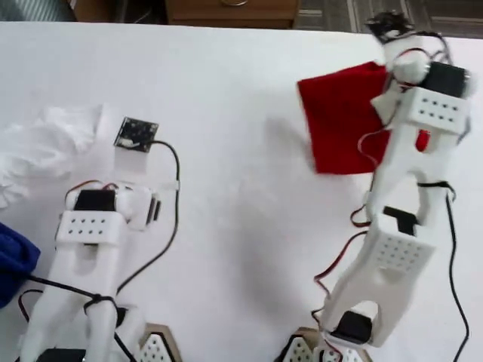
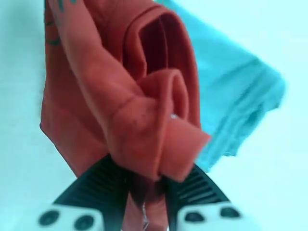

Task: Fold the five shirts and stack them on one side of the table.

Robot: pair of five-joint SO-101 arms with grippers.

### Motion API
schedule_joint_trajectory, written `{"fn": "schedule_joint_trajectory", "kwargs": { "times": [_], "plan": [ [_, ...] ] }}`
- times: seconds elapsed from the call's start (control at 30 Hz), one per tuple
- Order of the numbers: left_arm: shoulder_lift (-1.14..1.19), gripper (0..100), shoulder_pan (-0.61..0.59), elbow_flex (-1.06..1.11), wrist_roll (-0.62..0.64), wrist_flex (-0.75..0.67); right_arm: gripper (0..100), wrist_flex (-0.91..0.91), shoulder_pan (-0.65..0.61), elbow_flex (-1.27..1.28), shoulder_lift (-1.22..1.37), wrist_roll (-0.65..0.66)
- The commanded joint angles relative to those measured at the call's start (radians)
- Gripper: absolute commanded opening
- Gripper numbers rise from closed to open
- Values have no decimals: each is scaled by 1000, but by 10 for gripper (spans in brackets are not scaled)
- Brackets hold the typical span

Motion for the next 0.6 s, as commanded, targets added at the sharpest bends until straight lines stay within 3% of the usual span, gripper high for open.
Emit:
{"fn": "schedule_joint_trajectory", "kwargs": {
  "times": [0.0,0.13,0.57],
  "plan": [
    [-29,146,-9,-7,-17,-14,19,-96,71,-48,-42,46],
    [-29,146,-9,-7,-75,-14,19,-189,107,-48,31,91],
    [-29,146,-9,-7,-77,-14,19,-622,217,-48,291,95]
  ]
}}
